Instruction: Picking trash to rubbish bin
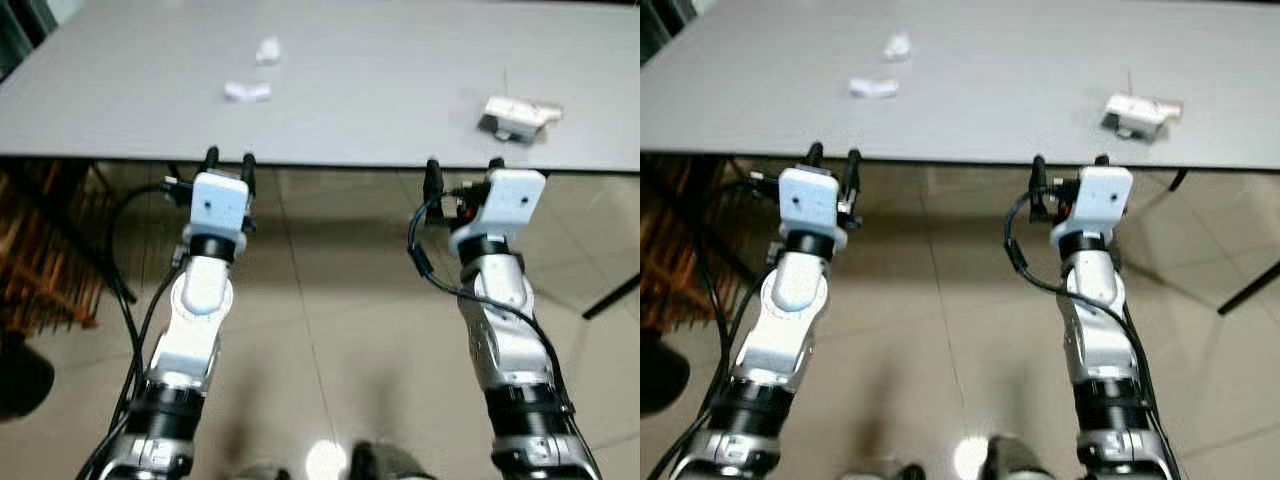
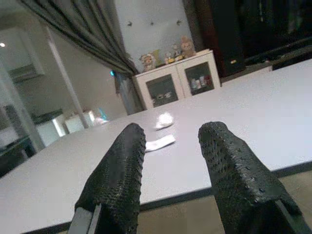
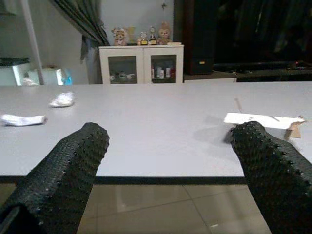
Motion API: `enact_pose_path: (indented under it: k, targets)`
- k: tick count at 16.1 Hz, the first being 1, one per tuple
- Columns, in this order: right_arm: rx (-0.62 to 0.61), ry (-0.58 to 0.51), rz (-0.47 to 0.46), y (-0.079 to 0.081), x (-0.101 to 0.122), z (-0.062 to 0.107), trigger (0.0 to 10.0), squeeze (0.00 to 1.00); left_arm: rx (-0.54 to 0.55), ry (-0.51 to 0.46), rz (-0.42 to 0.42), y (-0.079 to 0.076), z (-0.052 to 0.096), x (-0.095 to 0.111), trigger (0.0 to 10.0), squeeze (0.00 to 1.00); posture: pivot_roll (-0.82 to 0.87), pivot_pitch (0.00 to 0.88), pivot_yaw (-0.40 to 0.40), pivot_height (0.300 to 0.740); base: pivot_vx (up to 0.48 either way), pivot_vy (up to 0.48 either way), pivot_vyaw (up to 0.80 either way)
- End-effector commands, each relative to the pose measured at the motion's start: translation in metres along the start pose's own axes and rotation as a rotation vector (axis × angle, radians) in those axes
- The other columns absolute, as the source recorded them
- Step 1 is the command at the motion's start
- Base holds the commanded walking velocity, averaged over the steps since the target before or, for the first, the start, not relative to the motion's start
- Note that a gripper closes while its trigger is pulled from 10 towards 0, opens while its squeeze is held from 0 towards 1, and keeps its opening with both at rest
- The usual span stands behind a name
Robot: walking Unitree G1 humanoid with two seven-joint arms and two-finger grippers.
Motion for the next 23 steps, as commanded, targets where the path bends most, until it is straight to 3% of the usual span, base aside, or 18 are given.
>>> enact_pose_path:
  k: [1, 17, 23]
  targets:
    - [-0.016, -0.003, -0.004, -0.005, 0.002, 0.0, 10.0, 0.0, -0.017, 0.0, -0.002, -0.004, 0.001, 0.001, 10.0, 0.0, -0.02, 0.175, 0.008, 0.74, 0.439, 0.0, 0.0]
    - [-0.01, -0.004, -0.01, 0.0, 0.002, 0.0, 10.0, 0.0, -0.053, 0.001, 0.005, -0.01, -0.001, 0.002, 10.0, 0.0, -0.02, 0.155, 0.019, 0.74, 0.436, 0.0, 0.0]
    - [-0.003, 0.003, -0.015, 0.004, 0.0, 0.001, 10.0, 0.0, -0.113, 0.052, 0.075, -0.025, 0.003, -0.007, 10.0, 0.0, -0.02, 0.153, 0.017, 0.74, 0.0, 0.0, 0.0]
Point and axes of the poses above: a point about 5 cm out from each wrist's last joint towards the gripper, its own z axis pointing back from the gripper into the wrist, its own x axis along the axis of the wrist's last joint, y = z × x, the point moved 5 cm from there along -z, pointing out of the wrist towards the gripper, and after that the axes turned 2 degrees about z, right-handed, at the moved point
